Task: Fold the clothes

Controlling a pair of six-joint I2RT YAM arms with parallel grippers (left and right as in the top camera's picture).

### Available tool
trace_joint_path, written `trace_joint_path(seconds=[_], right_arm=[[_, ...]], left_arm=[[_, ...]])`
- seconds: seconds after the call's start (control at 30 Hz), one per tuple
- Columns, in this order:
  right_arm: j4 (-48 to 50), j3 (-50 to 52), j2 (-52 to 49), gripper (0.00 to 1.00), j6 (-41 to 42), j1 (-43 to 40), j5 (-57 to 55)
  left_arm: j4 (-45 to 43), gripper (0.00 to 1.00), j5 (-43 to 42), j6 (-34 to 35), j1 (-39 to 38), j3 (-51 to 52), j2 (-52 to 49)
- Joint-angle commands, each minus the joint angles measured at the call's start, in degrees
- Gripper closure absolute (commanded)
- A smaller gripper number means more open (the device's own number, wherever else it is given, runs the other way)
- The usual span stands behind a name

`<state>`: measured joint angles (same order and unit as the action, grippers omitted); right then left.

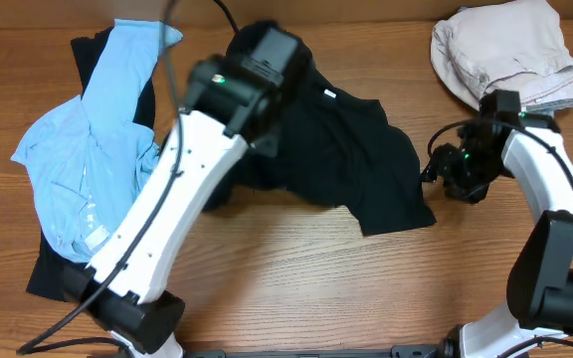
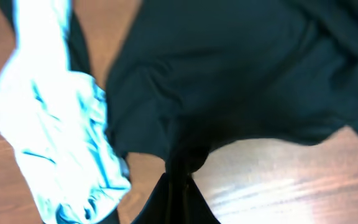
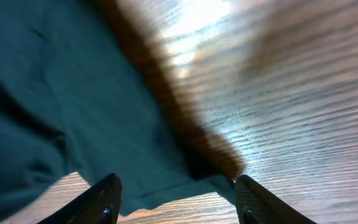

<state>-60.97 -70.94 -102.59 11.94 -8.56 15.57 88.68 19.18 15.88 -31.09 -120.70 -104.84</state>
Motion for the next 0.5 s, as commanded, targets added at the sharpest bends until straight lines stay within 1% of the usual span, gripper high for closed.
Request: trace_joint_path(seconds=[0.0, 0.13, 0.27, 0.47], right_arm=[[1.9, 3.6, 1.6, 0.38, 0.3, 0.5, 1.0], [5.6, 7.9, 1.6, 0.39, 1.6, 0.9, 1.0], [10.0, 11.6, 1.6, 0.43, 1.9, 1.0, 1.0], [13.0, 15.0, 1.6, 0.47, 1.8, 2.1, 3.5]], left_arm=[[0.2, 0.96, 4.1, -1.8, 1.3, -3.6, 1.2], [0.7, 0.96, 5.6, -1.8, 2.5, -5.6, 1.2], [0.7, 0.96, 6.4, -2.1, 3.7, -6.6, 1.2], [0.6, 0.96, 6.5, -2.2, 4.2, -6.6, 1.1]])
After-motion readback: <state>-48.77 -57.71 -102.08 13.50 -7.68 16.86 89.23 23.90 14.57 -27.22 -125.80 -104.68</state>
